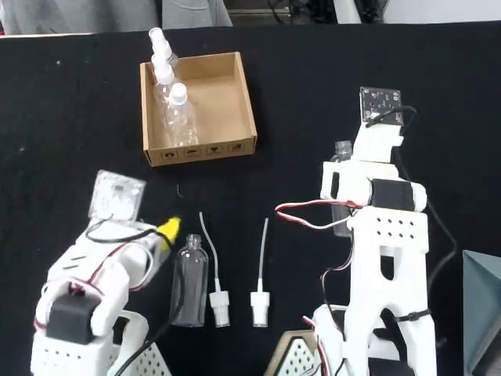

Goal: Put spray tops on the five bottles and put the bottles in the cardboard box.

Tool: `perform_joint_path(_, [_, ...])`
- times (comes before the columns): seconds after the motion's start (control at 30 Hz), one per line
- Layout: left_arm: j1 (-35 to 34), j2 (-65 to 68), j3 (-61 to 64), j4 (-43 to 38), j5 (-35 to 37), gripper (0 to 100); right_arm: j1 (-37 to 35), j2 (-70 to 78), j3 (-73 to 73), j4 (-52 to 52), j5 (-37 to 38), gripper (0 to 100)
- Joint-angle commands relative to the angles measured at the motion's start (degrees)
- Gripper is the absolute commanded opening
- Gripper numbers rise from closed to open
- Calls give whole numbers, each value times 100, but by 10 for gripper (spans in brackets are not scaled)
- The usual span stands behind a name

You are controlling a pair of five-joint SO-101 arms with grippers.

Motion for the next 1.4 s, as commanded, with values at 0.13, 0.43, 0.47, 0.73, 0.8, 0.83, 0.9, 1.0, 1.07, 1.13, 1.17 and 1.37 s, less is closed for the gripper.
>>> perform_joint_path(0.13, [1218,1424,-875,114,193,220,158,-233,-48,-141,-53,141])
perform_joint_path(0.43, [2220,2409,-857,220,571,222,440,-233,-40,-220,-53,141])
perform_joint_path(0.47, [2343,2514,-866,211,738,223,466,-233,-31,-220,-62,141])
perform_joint_path(0.73, [3398,3402,-1068,149,1468,224,492,-233,136,-466,-62,141])
perform_joint_path(0.8, [3609,3648,-1209,141,1705,224,492,-233,136,-466,-62,141])
perform_joint_path(0.83, [3723,3771,-1262,141,1802,224,492,-233,136,-466,-62,141])
perform_joint_path(0.9, [3952,4035,-1349,141,1996,224,492,-233,136,-466,-62,141])
perform_joint_path(1.0, [4277,4484,-1499,141,2303,224,492,-233,136,-466,-62,141])
perform_joint_path(1.07, [4453,4809,-1648,141,2462,224,492,-233,136,-466,-62,141])
perform_joint_path(1.13, [4611,5143,-1815,97,2637,224,492,-233,136,-466,-62,141])
perform_joint_path(1.17, [4681,5310,-1859,9,2743,224,492,-233,136,-466,-62,141])
perform_joint_path(1.37, [4778,6180,-1974,-703,3244,224,492,-233,136,-466,-62,141])
